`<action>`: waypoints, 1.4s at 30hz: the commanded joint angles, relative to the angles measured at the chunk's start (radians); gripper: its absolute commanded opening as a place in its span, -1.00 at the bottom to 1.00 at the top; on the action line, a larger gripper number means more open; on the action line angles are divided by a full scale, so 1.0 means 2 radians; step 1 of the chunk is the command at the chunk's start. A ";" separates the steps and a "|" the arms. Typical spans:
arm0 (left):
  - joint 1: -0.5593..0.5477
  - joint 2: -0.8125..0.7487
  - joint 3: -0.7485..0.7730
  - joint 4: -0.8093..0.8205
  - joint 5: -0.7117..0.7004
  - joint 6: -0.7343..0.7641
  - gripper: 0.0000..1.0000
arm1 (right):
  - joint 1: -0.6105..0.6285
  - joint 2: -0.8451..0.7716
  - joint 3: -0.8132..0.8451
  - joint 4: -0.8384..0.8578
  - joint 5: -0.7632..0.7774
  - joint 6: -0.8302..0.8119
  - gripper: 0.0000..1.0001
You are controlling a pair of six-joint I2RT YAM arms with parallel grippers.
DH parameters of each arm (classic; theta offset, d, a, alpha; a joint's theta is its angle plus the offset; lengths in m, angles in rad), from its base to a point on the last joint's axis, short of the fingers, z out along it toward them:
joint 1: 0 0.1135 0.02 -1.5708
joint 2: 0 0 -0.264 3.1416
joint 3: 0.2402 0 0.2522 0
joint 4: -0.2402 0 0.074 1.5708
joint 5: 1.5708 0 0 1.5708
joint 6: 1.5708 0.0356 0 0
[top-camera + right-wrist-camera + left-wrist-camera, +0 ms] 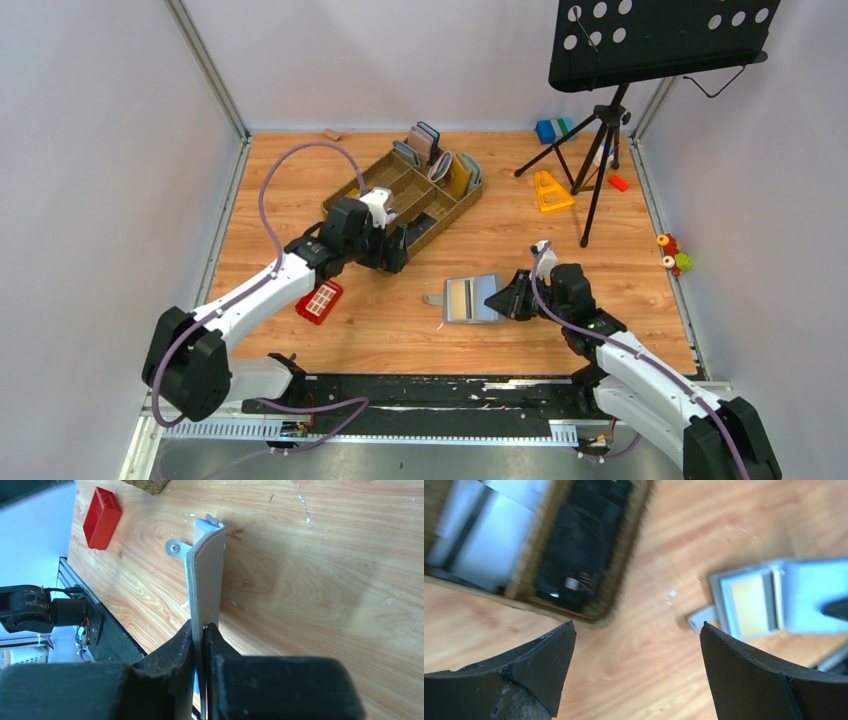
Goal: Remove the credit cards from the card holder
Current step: Remove the credit card from the card holder.
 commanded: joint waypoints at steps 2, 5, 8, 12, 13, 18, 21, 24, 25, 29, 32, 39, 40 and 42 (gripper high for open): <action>0.000 -0.060 -0.082 0.137 0.147 -0.088 1.00 | -0.004 -0.038 -0.006 0.027 -0.007 0.014 -1.00; 0.000 -0.091 -0.129 0.203 0.182 -0.117 1.00 | -0.004 -0.052 -0.006 0.022 -0.010 0.019 -1.00; 0.001 -0.128 -0.154 0.224 0.173 -0.136 1.00 | -0.005 -0.065 -0.004 0.017 -0.015 0.022 -1.00; 0.004 -0.185 -0.187 0.214 0.112 -0.155 1.00 | -0.004 -0.089 -0.010 0.020 -0.022 0.039 -1.00; 0.005 -0.195 -0.196 0.219 0.112 -0.158 1.00 | -0.005 -0.094 -0.013 0.023 -0.024 0.043 -1.00; 0.006 -0.218 -0.224 0.245 0.150 -0.165 1.00 | -0.005 -0.117 -0.019 0.034 -0.036 0.057 -1.00; 0.006 -0.233 -0.250 0.286 0.173 -0.183 1.00 | -0.005 -0.127 -0.018 0.042 -0.043 0.067 -1.00; 0.006 -0.243 -0.276 0.344 0.190 -0.210 1.00 | -0.005 -0.132 -0.016 0.059 -0.049 0.082 -1.00; 0.006 -0.243 -0.281 0.355 0.194 -0.216 1.00 | -0.004 -0.132 -0.016 0.065 -0.050 0.087 -1.00; 0.006 -0.228 -0.288 0.380 0.214 -0.231 1.00 | -0.005 -0.125 -0.018 0.107 -0.057 0.120 -1.00; 0.006 -0.217 -0.302 0.430 0.230 -0.263 1.00 | -0.005 -0.108 -0.026 0.156 -0.066 0.155 -1.00; 0.006 -0.194 -0.320 0.502 0.252 -0.314 1.00 | -0.005 -0.072 -0.022 0.233 -0.089 0.204 -1.00; 0.006 -0.190 -0.321 0.509 0.256 -0.319 1.00 | -0.004 -0.070 -0.019 0.236 -0.092 0.207 -1.00; 0.006 -0.178 -0.322 0.530 0.265 -0.332 1.00 | -0.004 -0.066 -0.012 0.239 -0.098 0.211 -1.00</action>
